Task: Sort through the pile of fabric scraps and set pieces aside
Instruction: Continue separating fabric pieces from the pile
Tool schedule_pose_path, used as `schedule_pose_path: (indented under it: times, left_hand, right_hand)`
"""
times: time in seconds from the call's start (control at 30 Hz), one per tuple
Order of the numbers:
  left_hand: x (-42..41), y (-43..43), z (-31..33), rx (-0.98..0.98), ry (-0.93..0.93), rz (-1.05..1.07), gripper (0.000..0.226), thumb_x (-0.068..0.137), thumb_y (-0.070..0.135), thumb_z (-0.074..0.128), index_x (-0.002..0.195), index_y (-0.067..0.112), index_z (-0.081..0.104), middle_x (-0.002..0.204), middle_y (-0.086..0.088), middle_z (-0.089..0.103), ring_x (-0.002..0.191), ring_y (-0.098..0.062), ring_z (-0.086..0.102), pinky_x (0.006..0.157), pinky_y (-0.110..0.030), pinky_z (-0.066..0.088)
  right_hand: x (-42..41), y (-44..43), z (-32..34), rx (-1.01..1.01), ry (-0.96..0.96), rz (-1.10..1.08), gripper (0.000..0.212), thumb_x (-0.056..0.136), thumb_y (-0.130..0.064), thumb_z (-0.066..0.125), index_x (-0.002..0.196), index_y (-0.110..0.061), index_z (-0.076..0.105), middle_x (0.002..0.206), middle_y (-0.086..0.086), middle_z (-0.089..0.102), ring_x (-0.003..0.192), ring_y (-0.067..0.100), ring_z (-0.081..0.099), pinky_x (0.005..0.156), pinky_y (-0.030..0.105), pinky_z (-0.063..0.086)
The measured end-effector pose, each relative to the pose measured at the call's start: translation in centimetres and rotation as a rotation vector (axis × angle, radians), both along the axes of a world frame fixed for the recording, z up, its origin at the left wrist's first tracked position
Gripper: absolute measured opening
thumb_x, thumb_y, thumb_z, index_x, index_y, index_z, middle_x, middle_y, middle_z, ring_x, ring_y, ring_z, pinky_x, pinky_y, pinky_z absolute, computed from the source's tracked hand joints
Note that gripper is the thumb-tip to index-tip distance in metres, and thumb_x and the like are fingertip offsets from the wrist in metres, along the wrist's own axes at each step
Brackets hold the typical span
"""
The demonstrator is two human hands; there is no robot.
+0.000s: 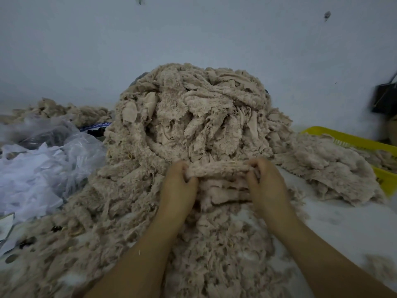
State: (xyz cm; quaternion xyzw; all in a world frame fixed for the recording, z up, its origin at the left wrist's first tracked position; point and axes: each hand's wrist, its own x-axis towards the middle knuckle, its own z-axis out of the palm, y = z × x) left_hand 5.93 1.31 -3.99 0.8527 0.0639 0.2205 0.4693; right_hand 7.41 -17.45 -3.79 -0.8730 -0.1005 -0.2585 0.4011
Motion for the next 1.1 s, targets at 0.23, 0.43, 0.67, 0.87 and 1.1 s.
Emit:
schedule_pose_path:
  times: [0.23, 0.43, 0.67, 0.87, 1.1]
  left_hand:
    - [0.7, 0.7, 0.0, -0.459, -0.063, 0.225, 0.013, 0.098, 0.017, 0.054, 0.110, 0.021, 0.056, 0.100, -0.001, 0.062, 0.078, -0.016, 0.057, 0.064, -0.029, 0.045]
    - [1.1, 2.1, -0.2, -0.521, -0.112, 0.362, 0.010, 0.101, 0.017, 0.047, 0.101, 0.024, 0.055, 0.111, -0.010, 0.060, 0.075, -0.013, 0.056, 0.063, -0.030, 0.045]
    - [-1.7, -2.8, 0.8, 0.046, -0.377, -0.302, 0.040, 0.097, 0.053, 0.039, 0.094, 0.026, 0.068, 0.095, 0.018, 0.060, 0.097, 0.000, 0.057, 0.082, -0.010, 0.040]
    - [-1.3, -2.9, 0.8, -0.322, -0.065, -0.288, 0.032, 0.098, 0.040, 0.057, 0.075, 0.018, 0.061, 0.064, 0.008, 0.053, 0.059, -0.008, 0.049, 0.057, -0.026, 0.041]
    - [-0.6, -2.0, 1.5, -1.100, 0.175, -0.354, 0.031, 0.095, 0.020, 0.052, 0.066, 0.010, 0.055, 0.077, -0.016, 0.062, 0.082, -0.029, 0.061, 0.092, -0.044, 0.052]
  right_hand:
    - [-0.8, 0.4, 0.5, 0.384, 0.019, 0.008, 0.025, 0.101, -0.015, 0.045, 0.092, -0.037, 0.046, 0.064, -0.001, 0.045, 0.041, 0.006, 0.036, 0.036, 0.018, 0.027]
    - [-0.3, -1.6, 1.8, 0.602, -0.115, -0.133, 0.017, 0.104, -0.022, 0.045, 0.095, -0.037, 0.044, 0.081, -0.014, 0.051, 0.055, -0.004, 0.048, 0.047, 0.017, 0.038]
    - [-1.5, 0.7, 1.6, 0.372, -0.060, 0.185, 0.034, 0.101, -0.013, 0.046, 0.096, -0.046, 0.046, 0.090, -0.038, 0.054, 0.074, -0.006, 0.056, 0.058, 0.010, 0.045]
    - [-2.1, 2.1, 1.4, 0.136, -0.112, 0.294, 0.034, 0.099, -0.015, 0.052, 0.093, -0.047, 0.044, 0.100, -0.019, 0.053, 0.094, -0.002, 0.052, 0.072, 0.009, 0.042]
    - [-1.6, 1.6, 1.1, 0.120, -0.217, 0.275, 0.031, 0.089, 0.001, 0.048, 0.090, -0.030, 0.045, 0.099, -0.038, 0.042, 0.092, 0.014, 0.044, 0.075, 0.028, 0.041]
